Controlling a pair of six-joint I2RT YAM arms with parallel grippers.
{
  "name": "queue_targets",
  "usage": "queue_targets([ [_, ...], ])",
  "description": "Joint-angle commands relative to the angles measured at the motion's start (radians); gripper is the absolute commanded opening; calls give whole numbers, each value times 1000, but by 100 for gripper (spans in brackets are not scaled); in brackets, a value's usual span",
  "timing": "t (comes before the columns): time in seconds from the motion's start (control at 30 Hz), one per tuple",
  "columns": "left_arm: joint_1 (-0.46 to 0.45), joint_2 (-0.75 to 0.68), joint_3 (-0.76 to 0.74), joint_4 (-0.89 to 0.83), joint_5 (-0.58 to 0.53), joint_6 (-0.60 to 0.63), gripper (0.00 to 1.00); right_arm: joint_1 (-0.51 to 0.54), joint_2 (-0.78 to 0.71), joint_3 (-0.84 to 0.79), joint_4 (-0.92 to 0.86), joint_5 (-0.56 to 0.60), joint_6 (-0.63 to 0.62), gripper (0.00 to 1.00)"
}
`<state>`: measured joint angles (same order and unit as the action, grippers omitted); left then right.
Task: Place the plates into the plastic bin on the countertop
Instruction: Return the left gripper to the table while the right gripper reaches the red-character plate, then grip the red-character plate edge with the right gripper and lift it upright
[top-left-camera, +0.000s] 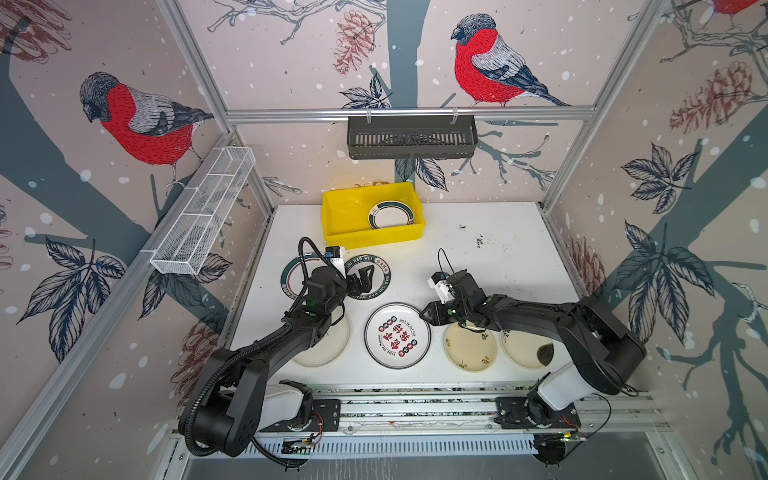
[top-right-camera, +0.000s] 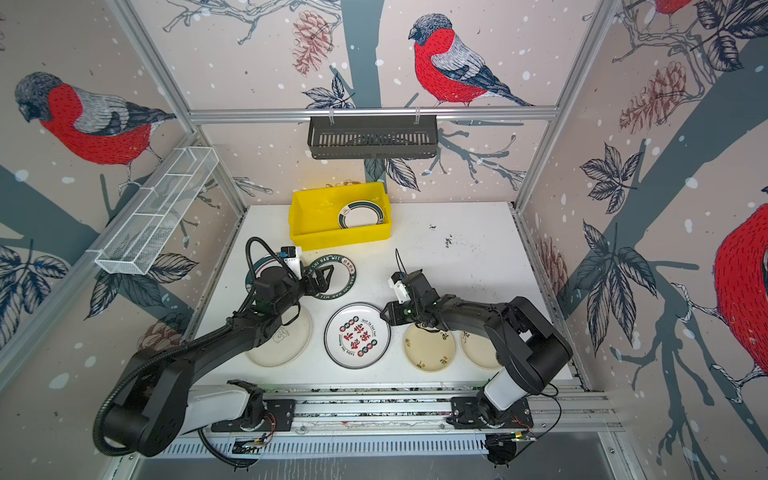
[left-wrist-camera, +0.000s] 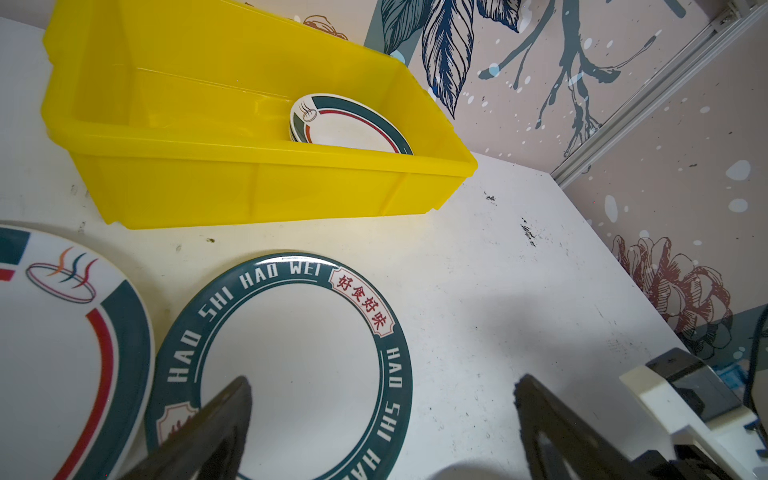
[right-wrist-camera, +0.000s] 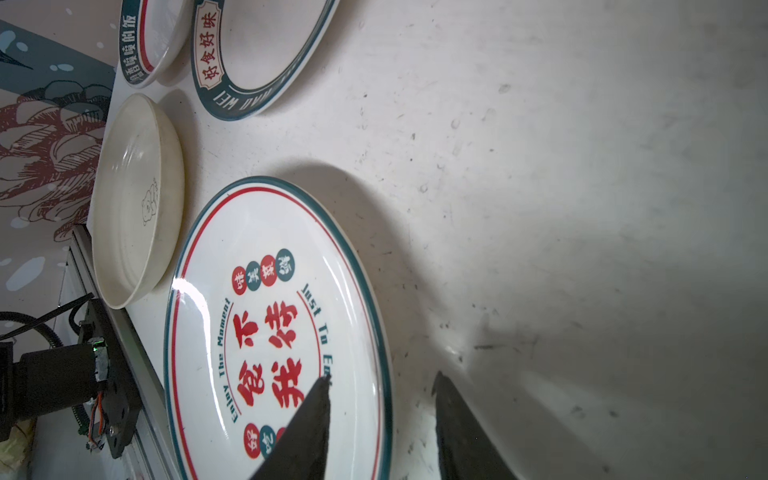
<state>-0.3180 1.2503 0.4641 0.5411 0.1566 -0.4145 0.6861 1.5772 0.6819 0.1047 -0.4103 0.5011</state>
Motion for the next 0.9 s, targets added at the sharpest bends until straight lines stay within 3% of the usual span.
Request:
queue_targets([
  [0.0, 0, 2, 4, 56, 18, -9, 98, 17, 18, 23, -16, -3, -2, 39],
  [0.87, 0, 38, 31, 15, 2, 4, 98, 30, 60, 64, -71, 48, -22, 12],
])
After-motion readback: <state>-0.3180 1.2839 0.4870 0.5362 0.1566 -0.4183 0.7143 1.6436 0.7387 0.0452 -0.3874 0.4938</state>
